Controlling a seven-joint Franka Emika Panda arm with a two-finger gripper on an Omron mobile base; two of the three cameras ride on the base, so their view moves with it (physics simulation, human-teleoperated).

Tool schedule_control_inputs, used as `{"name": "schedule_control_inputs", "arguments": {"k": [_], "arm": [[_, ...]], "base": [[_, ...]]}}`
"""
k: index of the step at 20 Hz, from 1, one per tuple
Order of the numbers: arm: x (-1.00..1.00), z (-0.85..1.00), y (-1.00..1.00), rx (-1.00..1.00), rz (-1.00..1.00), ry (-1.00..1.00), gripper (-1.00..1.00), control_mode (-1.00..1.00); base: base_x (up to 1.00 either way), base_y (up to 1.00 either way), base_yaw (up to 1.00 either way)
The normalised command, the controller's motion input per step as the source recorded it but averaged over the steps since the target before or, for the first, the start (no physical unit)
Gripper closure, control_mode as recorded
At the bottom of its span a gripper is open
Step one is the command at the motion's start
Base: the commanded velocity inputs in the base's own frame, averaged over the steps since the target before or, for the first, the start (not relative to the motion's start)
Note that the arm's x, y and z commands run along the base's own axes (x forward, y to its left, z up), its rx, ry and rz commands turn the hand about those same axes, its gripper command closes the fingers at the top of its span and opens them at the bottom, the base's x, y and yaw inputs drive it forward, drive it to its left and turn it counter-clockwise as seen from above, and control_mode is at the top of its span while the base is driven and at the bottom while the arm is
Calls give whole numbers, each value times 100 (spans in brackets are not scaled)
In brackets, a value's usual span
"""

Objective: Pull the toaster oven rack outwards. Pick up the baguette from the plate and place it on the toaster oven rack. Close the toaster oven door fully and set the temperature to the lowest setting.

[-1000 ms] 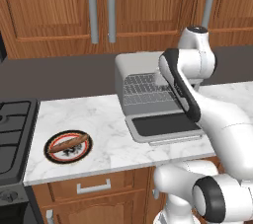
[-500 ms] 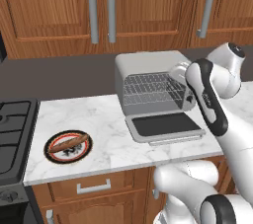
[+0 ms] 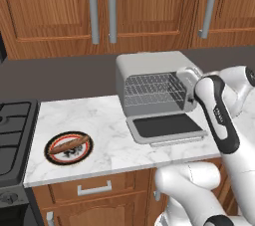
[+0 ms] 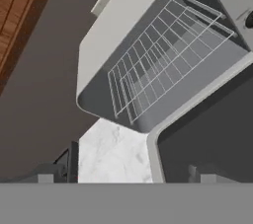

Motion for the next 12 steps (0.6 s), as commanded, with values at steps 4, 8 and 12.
{"name": "schedule_control_inputs", "arguments": {"k": [4,8,12], "arm": [[16,-11,2,9,-3,-7,-100,-100],[4,0,1,0,0,0,-100,-100],[0,0,15,0,0,0,-100,-100]], "base": [[0,0,0],[0,0,0],[0,0,0]]}}
